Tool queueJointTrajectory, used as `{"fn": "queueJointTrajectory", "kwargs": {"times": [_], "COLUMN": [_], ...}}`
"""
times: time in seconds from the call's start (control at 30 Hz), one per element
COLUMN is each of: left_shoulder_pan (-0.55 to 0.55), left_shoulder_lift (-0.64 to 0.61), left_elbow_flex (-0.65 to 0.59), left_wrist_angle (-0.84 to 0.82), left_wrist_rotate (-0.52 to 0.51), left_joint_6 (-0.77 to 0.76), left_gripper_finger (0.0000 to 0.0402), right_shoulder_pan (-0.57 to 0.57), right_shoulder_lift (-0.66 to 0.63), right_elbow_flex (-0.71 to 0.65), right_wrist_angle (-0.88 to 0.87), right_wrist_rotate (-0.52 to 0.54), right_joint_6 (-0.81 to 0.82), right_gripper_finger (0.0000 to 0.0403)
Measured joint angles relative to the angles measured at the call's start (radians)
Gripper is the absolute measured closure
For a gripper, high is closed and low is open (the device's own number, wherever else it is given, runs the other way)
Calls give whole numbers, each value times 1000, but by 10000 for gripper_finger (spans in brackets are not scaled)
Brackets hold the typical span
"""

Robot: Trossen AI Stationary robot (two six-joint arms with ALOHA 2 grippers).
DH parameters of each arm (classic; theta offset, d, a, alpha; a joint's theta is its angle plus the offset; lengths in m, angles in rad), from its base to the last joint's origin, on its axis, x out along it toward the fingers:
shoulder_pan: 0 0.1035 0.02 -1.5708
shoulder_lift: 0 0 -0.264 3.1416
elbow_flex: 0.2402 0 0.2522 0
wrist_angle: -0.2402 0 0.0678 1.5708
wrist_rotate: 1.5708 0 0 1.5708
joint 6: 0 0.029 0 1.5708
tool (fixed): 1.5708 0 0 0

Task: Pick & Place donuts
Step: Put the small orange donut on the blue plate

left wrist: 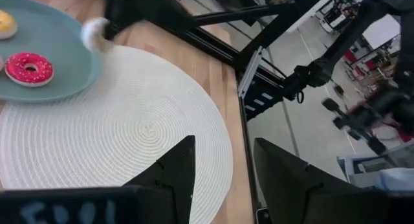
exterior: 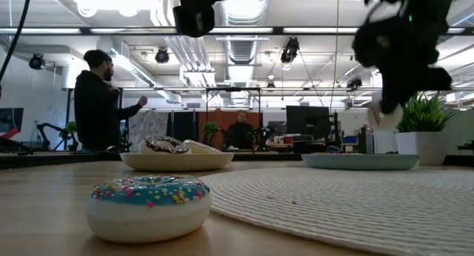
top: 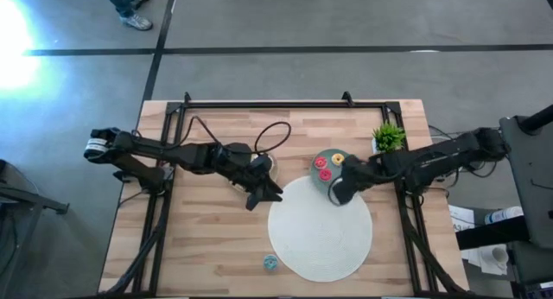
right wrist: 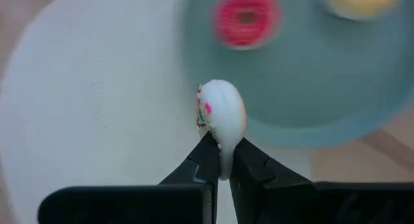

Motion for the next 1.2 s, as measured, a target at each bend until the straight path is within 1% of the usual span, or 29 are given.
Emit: {"fn": "queueJointTrajectory", "kwargs": {"times": [0.13,0.23,0.47,0.63,0.7,0.9,0.97,1.07,1.2], "left_shoulder_pan": [-13,-16,-16,-16,-16,-16,-16,-16,-16], "left_shoulder_lift": [0,0,0,0,0,0,0,0,0], "left_elbow_flex": [0,-1,-1,-2,-2,-5,-6,-8,-17], "left_wrist_angle": [-6,-7,-11,-16,-25,-37,-41,-52,-64], "left_wrist_rotate": [-23,-24,-40,-41,-41,-41,-41,-41,-41], "left_joint_6": [-1,-2,-2,-2,-1,-1,-1,0,-1], "left_gripper_finger": [271,271,271,271,271,271,271,271,271], "right_shoulder_pan": [-103,-169,-285,-309,-309,-309,-309,-308,-308], "right_shoulder_lift": [-62,-74,-29,26,47,104,111,111,107], "right_elbow_flex": [-113,-161,-201,-195,-188,-161,-146,-116,-53], "right_wrist_angle": [20,54,117,146,160,134,116,71,-47], "right_wrist_rotate": [-13,-13,-15,-31,-27,8,34,67,105], "right_joint_6": [44,38,-25,-83,-90,-112,-112,-131,-176], "right_gripper_finger": [390,390,390,387,374,307,291,277,269]}}
